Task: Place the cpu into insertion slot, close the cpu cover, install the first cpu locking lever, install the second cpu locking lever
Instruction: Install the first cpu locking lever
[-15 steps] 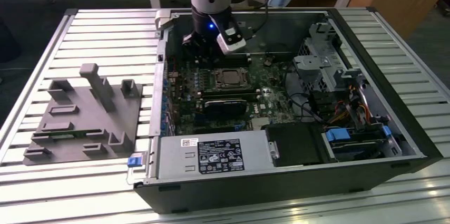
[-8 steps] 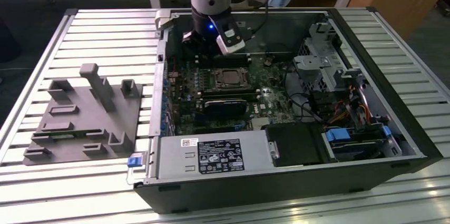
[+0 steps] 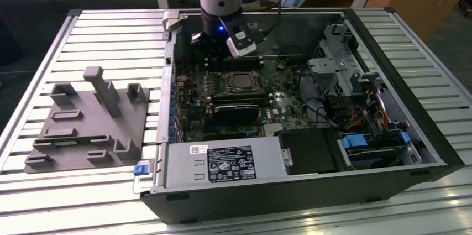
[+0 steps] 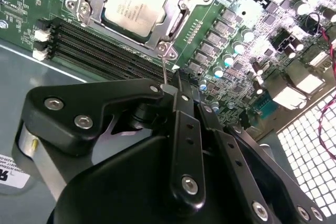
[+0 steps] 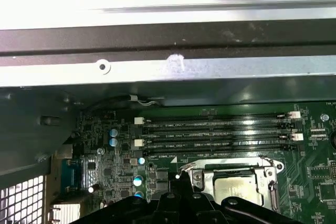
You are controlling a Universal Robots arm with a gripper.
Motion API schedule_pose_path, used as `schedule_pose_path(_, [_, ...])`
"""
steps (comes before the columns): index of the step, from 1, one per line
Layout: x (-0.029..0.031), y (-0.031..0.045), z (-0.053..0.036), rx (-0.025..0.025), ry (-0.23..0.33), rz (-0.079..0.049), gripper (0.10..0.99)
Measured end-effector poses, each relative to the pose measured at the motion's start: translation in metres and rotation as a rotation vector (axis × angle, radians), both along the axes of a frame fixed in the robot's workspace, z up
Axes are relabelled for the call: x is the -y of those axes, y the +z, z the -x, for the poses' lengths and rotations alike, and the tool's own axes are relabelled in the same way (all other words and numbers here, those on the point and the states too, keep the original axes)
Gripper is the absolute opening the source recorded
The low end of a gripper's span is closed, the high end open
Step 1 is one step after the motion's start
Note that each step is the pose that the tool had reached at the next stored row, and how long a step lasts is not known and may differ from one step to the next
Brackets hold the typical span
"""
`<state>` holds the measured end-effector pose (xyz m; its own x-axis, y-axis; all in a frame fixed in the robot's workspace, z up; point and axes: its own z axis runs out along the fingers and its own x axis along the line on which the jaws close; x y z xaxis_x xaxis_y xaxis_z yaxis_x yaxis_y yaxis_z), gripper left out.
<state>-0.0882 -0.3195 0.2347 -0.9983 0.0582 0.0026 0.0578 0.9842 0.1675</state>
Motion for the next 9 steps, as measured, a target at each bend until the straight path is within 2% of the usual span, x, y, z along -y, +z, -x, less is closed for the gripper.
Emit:
schedule_pose_path(3, [0.0000, -0.0004, 0.0012, 0.0000, 0.000, -0.007, 0.106])
schedule_pose_path(9, [0.0003, -0.0007, 0.0035, 0.0000, 0.000, -0.009, 0.106])
